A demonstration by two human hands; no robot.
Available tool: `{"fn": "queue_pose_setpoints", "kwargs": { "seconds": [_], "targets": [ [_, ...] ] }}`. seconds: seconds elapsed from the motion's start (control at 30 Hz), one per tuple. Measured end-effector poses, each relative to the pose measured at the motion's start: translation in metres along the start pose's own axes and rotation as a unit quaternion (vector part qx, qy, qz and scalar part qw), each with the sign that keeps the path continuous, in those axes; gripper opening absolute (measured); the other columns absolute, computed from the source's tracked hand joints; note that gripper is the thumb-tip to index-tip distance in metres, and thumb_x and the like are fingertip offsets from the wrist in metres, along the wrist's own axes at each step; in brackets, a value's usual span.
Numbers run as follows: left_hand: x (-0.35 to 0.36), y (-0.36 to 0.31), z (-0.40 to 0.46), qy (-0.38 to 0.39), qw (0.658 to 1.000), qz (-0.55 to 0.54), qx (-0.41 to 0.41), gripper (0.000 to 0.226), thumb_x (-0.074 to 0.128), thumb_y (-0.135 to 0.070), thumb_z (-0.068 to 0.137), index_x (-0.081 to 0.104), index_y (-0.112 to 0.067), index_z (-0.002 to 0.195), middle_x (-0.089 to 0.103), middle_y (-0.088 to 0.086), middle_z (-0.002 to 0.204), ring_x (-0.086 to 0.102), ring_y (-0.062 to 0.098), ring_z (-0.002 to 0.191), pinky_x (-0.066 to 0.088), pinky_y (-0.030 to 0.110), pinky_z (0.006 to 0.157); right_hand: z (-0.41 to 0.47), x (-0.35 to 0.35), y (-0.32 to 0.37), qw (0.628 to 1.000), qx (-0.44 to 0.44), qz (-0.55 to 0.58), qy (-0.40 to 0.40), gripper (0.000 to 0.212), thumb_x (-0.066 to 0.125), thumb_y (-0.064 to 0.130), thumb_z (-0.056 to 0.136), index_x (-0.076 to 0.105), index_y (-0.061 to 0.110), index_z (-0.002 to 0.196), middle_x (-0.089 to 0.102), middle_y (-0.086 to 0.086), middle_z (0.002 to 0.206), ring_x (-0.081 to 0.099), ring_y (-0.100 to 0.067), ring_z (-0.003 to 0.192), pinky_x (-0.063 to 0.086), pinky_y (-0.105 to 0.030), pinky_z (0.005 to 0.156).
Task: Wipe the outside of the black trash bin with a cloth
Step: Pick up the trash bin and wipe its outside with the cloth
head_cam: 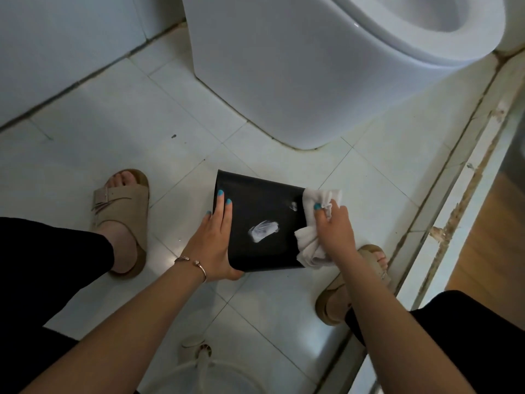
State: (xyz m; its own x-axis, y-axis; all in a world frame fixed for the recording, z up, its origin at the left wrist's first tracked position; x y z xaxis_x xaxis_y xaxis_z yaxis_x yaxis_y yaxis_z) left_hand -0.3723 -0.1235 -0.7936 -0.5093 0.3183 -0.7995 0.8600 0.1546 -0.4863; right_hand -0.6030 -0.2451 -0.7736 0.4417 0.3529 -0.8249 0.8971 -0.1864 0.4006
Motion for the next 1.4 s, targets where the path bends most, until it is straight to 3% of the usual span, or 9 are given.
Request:
{"fn": "queue_pose_setpoints", "kwargs": {
  "seconds": [0.2, 0.37, 0.5, 0.67, 0.83, 0.97, 1.17, 1.3, 1.4],
  "targets": [
    [-0.001, 0.000, -0.002, -0.012, 1.000, 0.005, 0.014, 0.148, 0.076, -0.068, 0.051, -0.018, -0.006, 0.147, -0.031, 0.009, 0.153, 0.020, 0.031, 0.140, 0.030, 0.035, 0.112, -0.007, 0.011, 0.009, 0.995, -0.069, -0.051, 0.042, 0.028, 0.039, 0.043, 0.099, 0.048, 0.022, 0.115, 0.043, -0.003, 0.102, 0.055, -0.023, 0.082, 0.047, -0.040, 0.076],
    [-0.004, -0.003, -0.001, -0.005, 1.000, 0.022, 0.001, 0.148, 0.076, -0.068, 0.053, -0.021, -0.007, 0.146, -0.033, 0.007, 0.151, 0.014, 0.032, 0.140, 0.024, 0.039, 0.114, -0.009, 0.011, 0.004, 1.000, 0.023, 0.011, -0.012, 0.032, 0.035, 0.043, 0.100, 0.048, 0.019, 0.118, 0.043, -0.007, 0.109, 0.055, -0.029, 0.089, 0.044, -0.038, 0.077],
    [-0.002, -0.003, -0.001, 0.000, 1.000, 0.014, 0.000, 0.149, 0.077, -0.067, 0.052, -0.021, -0.008, 0.147, -0.033, 0.006, 0.152, 0.018, 0.031, 0.140, 0.028, 0.038, 0.113, -0.011, 0.013, 0.010, 0.995, -0.074, -0.051, 0.048, 0.023, 0.039, 0.045, 0.099, 0.047, 0.025, 0.110, 0.045, -0.002, 0.103, 0.055, -0.023, 0.084, 0.046, -0.039, 0.076],
    [-0.005, -0.006, 0.002, -0.005, 1.000, 0.018, 0.000, 0.149, 0.077, -0.067, 0.052, -0.022, -0.008, 0.146, -0.035, 0.006, 0.150, 0.020, 0.030, 0.138, 0.028, 0.037, 0.113, -0.002, 0.008, -0.001, 0.998, 0.037, 0.041, -0.017, 0.033, 0.036, 0.042, 0.098, 0.050, 0.020, 0.118, 0.045, -0.008, 0.111, 0.054, -0.028, 0.091, 0.044, -0.039, 0.079],
    [-0.004, -0.005, 0.002, -0.009, 1.000, 0.017, -0.003, 0.149, 0.078, -0.067, 0.051, -0.020, -0.008, 0.147, -0.032, 0.007, 0.152, 0.023, 0.031, 0.137, 0.031, 0.038, 0.112, -0.010, 0.016, 0.012, 0.996, -0.063, -0.049, 0.049, 0.028, 0.039, 0.045, 0.099, 0.049, 0.024, 0.114, 0.045, -0.002, 0.104, 0.055, -0.023, 0.086, 0.043, -0.036, 0.076],
    [-0.007, -0.008, 0.004, -0.008, 1.000, 0.030, -0.006, 0.149, 0.077, -0.068, 0.052, -0.020, -0.008, 0.147, -0.033, 0.007, 0.151, 0.023, 0.031, 0.136, 0.030, 0.038, 0.112, 0.001, 0.004, 0.001, 0.997, 0.042, 0.059, -0.019, 0.033, 0.036, 0.045, 0.097, 0.051, 0.019, 0.111, 0.048, -0.006, 0.107, 0.056, -0.028, 0.089, 0.046, -0.040, 0.077],
    [-0.004, -0.007, 0.001, -0.005, 0.999, 0.030, -0.009, 0.148, 0.078, -0.066, 0.052, -0.019, -0.008, 0.147, -0.032, 0.007, 0.152, 0.025, 0.031, 0.135, 0.031, 0.037, 0.110, -0.015, 0.008, 0.002, 0.997, -0.027, -0.058, 0.038, 0.032, 0.037, 0.049, 0.099, 0.047, 0.027, 0.120, 0.044, -0.001, 0.109, 0.054, -0.022, 0.088, 0.043, -0.036, 0.079],
    [-0.005, -0.006, 0.004, -0.003, 1.000, 0.030, -0.003, 0.150, 0.078, -0.068, 0.050, -0.019, -0.008, 0.147, -0.031, 0.008, 0.152, 0.021, 0.032, 0.138, 0.025, 0.039, 0.114, -0.002, -0.002, -0.012, 0.998, 0.062, -0.001, -0.010, 0.034, 0.033, 0.047, 0.099, 0.048, 0.025, 0.120, 0.046, -0.005, 0.117, 0.053, -0.024, 0.089, 0.046, -0.041, 0.084],
    [-0.002, -0.006, 0.003, -0.001, 1.000, 0.025, -0.007, 0.150, 0.079, -0.066, 0.050, -0.019, -0.008, 0.147, -0.033, 0.007, 0.151, 0.021, 0.031, 0.138, 0.028, 0.039, 0.113, -0.014, 0.014, 0.007, 0.998, 0.004, -0.057, 0.012, 0.037, 0.033, 0.048, 0.099, 0.044, 0.028, 0.128, 0.042, -0.003, 0.117, 0.052, -0.022, 0.087, 0.043, -0.036, 0.077]
  ]
}}
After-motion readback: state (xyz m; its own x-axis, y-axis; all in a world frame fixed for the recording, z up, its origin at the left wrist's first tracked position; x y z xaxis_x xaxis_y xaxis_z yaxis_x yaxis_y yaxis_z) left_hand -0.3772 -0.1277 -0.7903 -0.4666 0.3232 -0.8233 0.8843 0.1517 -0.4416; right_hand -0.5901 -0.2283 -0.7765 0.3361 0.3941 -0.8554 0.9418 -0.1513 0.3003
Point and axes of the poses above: each hand's wrist, its own z-axis towards the middle knuckle, its own x-axis out of the palm, y = z × x, the point moved 9 cm from there along z, towards the middle knuckle
